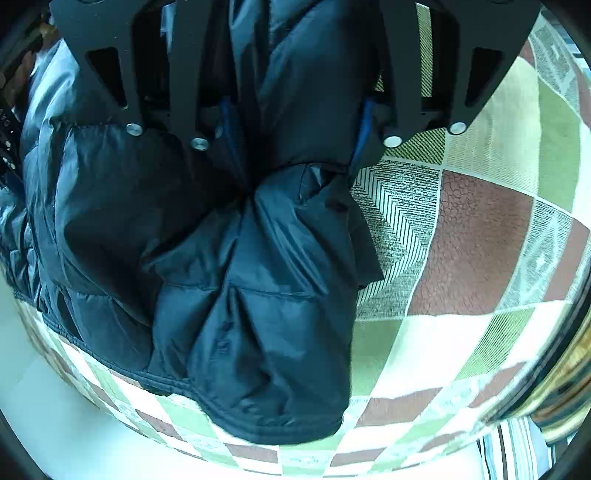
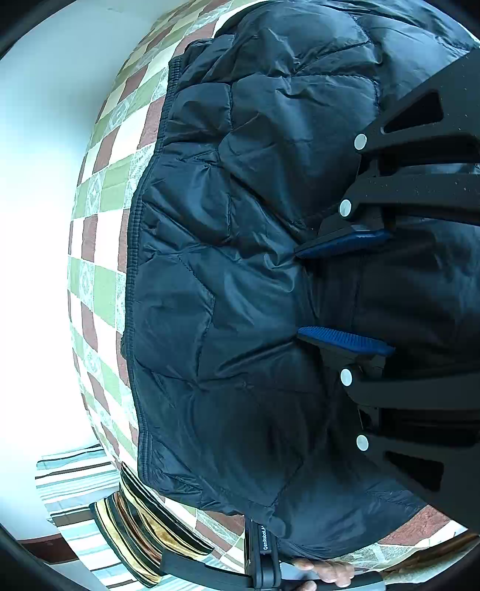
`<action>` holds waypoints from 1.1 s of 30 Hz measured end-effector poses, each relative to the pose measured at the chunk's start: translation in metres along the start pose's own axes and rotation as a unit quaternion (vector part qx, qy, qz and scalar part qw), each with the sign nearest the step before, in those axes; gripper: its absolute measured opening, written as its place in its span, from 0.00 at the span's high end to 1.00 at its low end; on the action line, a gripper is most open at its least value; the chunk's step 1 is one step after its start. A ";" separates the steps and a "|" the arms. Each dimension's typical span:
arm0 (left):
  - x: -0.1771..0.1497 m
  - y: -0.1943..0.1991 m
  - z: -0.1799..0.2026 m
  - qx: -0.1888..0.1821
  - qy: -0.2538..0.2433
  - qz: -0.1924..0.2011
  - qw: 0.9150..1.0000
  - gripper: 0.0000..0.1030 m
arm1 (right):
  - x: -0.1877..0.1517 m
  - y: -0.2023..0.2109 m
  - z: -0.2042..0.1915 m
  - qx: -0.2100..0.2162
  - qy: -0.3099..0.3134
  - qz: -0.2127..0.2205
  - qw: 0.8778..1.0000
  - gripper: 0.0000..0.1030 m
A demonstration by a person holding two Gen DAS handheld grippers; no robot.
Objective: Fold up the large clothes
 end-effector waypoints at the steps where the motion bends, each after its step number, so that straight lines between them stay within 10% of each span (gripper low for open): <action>1: 0.001 0.002 0.003 0.003 0.000 0.002 1.000 0.68 | 0.000 0.000 0.000 0.000 0.000 0.000 1.000 0.62; 18: 0.037 0.134 0.096 -0.001 -0.070 0.113 0.991 0.84 | 0.001 -0.001 0.000 0.003 0.000 0.001 1.000 0.62; 33: 0.044 0.138 0.190 -0.003 -0.119 0.134 0.984 0.87 | 0.002 0.038 0.028 0.037 -0.031 0.030 0.998 0.62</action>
Point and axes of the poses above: each gripper's, at about its wrist camera, not at the fingertips, and y roughly against the way its jaws point, z to its right, x to its top, the point moved 6 cm from there along -y, roughly the way its jaws point, and after that the axes turned 1 degree about z, right-handed, at the moved point
